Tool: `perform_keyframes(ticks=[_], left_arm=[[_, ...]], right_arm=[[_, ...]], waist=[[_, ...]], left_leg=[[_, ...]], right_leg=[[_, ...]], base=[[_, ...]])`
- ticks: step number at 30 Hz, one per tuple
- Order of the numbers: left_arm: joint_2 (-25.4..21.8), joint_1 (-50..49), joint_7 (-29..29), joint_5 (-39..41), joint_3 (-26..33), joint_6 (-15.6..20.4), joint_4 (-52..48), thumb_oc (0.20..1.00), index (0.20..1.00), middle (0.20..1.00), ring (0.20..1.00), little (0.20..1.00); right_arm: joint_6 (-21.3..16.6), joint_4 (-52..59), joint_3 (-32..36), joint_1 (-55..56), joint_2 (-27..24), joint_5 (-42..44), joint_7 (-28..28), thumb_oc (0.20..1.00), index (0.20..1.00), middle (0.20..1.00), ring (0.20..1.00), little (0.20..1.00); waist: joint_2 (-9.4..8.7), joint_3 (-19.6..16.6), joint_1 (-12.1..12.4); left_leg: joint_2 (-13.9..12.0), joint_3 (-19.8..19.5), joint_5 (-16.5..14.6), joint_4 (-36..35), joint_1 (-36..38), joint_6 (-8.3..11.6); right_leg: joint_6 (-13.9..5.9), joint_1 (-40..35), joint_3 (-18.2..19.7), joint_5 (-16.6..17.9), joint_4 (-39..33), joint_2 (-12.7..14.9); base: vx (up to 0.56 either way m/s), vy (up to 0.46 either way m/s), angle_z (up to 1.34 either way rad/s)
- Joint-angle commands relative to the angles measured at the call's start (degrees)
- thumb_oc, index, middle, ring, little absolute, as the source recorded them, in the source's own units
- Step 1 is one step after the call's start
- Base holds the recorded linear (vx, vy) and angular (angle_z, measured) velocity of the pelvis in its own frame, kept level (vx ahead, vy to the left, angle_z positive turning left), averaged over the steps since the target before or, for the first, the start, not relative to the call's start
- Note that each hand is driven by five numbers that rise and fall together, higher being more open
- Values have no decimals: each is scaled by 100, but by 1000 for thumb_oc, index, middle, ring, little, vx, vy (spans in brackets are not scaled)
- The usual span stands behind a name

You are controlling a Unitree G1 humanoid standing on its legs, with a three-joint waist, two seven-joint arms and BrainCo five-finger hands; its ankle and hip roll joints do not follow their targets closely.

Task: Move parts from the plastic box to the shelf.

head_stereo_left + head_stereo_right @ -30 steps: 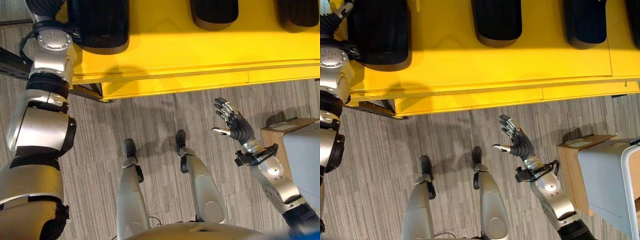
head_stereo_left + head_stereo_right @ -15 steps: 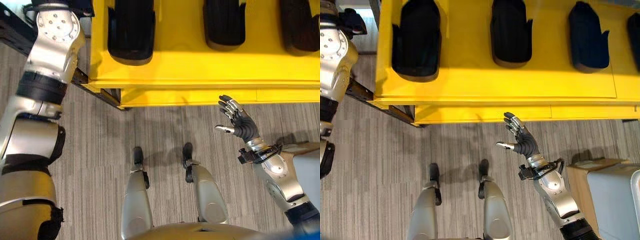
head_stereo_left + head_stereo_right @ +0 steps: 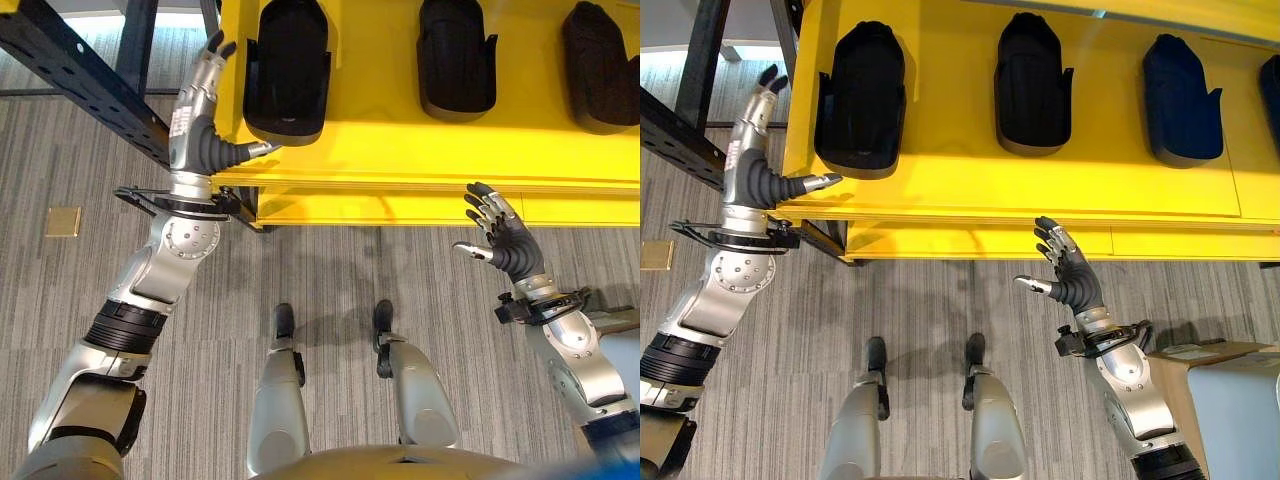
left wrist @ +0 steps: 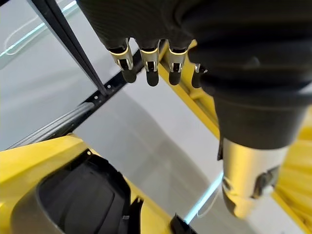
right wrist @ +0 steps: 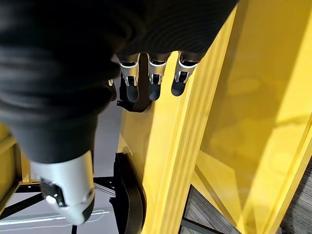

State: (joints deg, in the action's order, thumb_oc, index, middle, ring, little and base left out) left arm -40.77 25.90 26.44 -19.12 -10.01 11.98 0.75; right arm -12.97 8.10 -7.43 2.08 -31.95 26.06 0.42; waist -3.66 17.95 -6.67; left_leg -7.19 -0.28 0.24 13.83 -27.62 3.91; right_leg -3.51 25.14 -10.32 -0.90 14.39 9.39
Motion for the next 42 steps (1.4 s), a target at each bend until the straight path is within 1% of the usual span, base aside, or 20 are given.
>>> perform_keyframes(ticks=[1, 2, 3, 5, 10, 14, 18, 22, 31, 42], left_arm=[[96, 10, 100, -446, 89, 212, -409, 1000, 1000, 1000, 1000, 1000], [102, 2, 106, -455, 91, 212, -410, 1000, 1000, 1000, 1000, 1000], [211, -119, 157, -619, 22, 180, -379, 1000, 1000, 1000, 1000, 1000], [270, -222, 231, -834, -55, 128, -296, 1000, 1000, 1000, 1000, 1000], [219, -480, 285, -1355, -151, -20, -103, 1000, 1000, 1000, 1000, 1000], [105, -735, 373, -1856, -224, -166, 212, 1000, 1000, 1000, 1000, 1000], [25, -925, 399, -2059, -216, -229, 454, 1000, 1000, 1000, 1000, 1000], [-22, -1066, 425, -2219, -208, -345, 758, 1000, 1000, 1000, 1000, 1000], [-20, -1136, 480, -2347, -152, -444, 965, 1000, 1000, 1000, 1000, 1000], [15, -722, 460, -2450, -349, -633, 1384, 1000, 1000, 1000, 1000, 1000]], right_arm=[[-461, 450, 125, -47, 43, -80, -132, 1000, 1000, 1000, 1000, 1000], [-462, 450, 122, -44, 39, -81, -134, 1000, 1000, 1000, 1000, 1000], [-476, 443, 87, -76, 78, -99, -175, 1000, 1000, 1000, 1000, 1000], [-484, 417, 29, -108, 95, -123, -225, 1000, 1000, 1000, 1000, 1000], [-496, 386, 32, -173, 107, -208, -336, 1000, 1000, 1000, 1000, 1000], [-516, 365, 58, -184, 123, -217, -388, 1000, 1000, 1000, 1000, 1000], [-530, 344, 107, -167, 140, -205, -412, 1000, 1000, 1000, 1000, 1000], [-538, 326, 121, -177, 132, -263, -461, 1000, 1000, 1000, 1000, 1000], [-533, 334, 171, -139, 128, -310, -503, 1000, 1000, 1000, 1000, 1000], [-524, 339, 179, -159, 157, -331, -556, 1000, 1000, 1000, 1000, 1000]], waist=[[-119, -247, 16], [-117, -248, 16], [-117, -243, 21], [-108, -226, 29], [-98, -146, 55], [-101, -73, 78], [-100, -6, 91], [-95, 70, 98], [-97, 124, 81], [-90, 190, 15]], left_leg=[[-474, 148, -450, 327, 208, 234], [-474, 151, -453, 329, 212, 234], [-463, 157, -471, 333, 237, 223], [-441, 177, -473, 327, 263, 214], [-398, 200, -420, 303, 262, 188], [-404, 235, -486, 373, 268, 175], [-402, 257, -500, 412, 254, 167], [-390, 277, -521, 493, 198, 149], [-366, 316, -544, 507, 170, 132], [-367, 350, -574, 602, 94, 125]], right_leg=[[-488, -517, 83, 207, -318, 504], [-489, -519, 86, 206, -317, 504], [-485, -540, 93, 202, -314, 515], [-483, -560, 114, 202, -318, 531], [-484, -556, 133, 251, -359, 570], [-496, -542, 178, 218, -332, 567], [-493, -527, 200, 207, -316, 568], [-487, -470, 232, 207, -274, 567], [-494, -421, 247, 219, -271, 585], [-484, -299, 313, 207, -203, 573]], base=[[0, 0, 0], [0, 0, 0], [17, 5, -4], [11, 5, -2], [0, 0, 0], [19, 11, -4], [6, 4, -2], [0, 0, 0], [2, 3, -2], [1, 1, 0]])
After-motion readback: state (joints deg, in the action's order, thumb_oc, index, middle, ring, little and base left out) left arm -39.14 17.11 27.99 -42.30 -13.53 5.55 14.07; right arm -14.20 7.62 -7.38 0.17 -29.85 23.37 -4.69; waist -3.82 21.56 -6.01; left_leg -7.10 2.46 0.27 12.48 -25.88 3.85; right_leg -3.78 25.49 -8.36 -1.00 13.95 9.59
